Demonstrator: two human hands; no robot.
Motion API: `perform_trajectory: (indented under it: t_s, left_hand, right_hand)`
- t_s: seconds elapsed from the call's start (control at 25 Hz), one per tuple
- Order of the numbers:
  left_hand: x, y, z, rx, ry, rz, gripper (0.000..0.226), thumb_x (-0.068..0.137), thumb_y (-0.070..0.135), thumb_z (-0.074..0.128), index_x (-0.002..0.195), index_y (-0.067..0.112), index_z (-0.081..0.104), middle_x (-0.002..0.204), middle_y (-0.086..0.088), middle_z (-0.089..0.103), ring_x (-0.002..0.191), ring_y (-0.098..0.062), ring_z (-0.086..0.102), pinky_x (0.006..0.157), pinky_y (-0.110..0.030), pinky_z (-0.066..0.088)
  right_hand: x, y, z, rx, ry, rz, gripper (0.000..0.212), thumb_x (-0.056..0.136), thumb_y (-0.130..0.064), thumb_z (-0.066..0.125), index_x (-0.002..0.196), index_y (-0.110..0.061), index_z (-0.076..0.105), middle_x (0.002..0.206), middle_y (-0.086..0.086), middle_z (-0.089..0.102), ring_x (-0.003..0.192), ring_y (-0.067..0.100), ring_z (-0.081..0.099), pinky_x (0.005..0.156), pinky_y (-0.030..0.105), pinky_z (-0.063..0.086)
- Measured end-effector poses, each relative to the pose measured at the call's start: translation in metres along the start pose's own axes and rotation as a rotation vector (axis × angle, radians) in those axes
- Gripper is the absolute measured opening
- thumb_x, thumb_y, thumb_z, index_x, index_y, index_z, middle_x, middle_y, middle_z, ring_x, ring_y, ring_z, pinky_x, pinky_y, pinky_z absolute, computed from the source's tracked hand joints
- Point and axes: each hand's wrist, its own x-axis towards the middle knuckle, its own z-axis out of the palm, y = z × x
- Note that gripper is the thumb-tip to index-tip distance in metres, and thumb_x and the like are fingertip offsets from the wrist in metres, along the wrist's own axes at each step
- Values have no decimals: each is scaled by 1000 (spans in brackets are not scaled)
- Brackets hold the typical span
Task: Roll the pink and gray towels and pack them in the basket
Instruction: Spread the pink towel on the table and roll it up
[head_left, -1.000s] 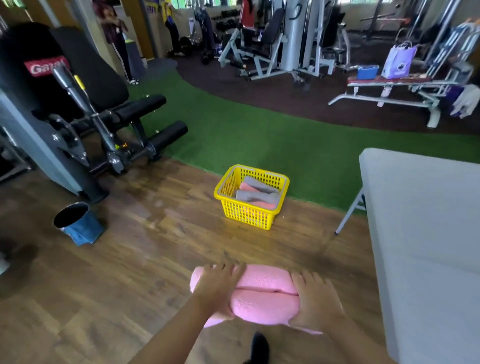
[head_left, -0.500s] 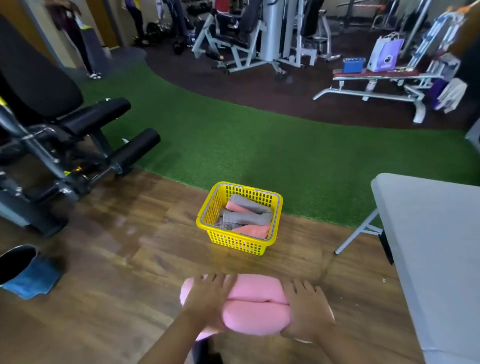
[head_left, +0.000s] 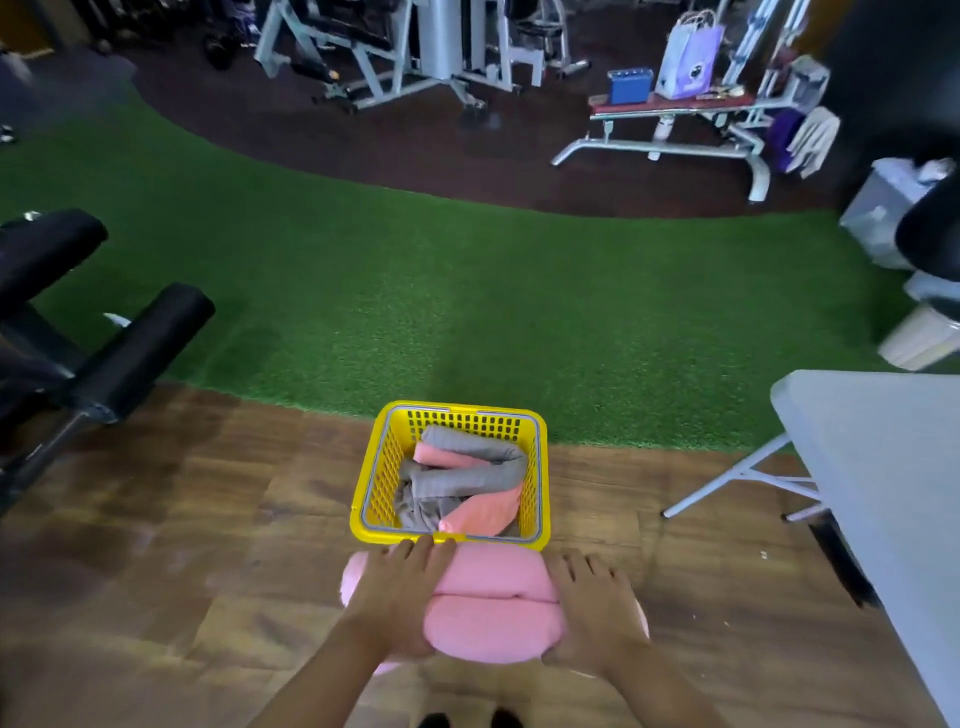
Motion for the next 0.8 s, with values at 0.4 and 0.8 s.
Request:
perform_trajectory:
  t_s: [0.4,0.8]
  left_hand:
    - [191,-79,131,92,144,54,108,23,74,55,116,20,49,88,1,60,73,-21,61,60,-35,50]
    - [320,-147,272,228,357,-44,101,62,60,70,142,17,26,136,-2,44,122,-23,42,100,-39,32]
  right_hand:
    - [218,49,123,-115,117,-28,104,38,-66,59,131,-25,36,114,1,51,101,28,53,77,42,43]
    - [382,67,266,-178,399,-79,103,52,-61,67,138,-26,23,127,1,41,114,27,41,88,41,37]
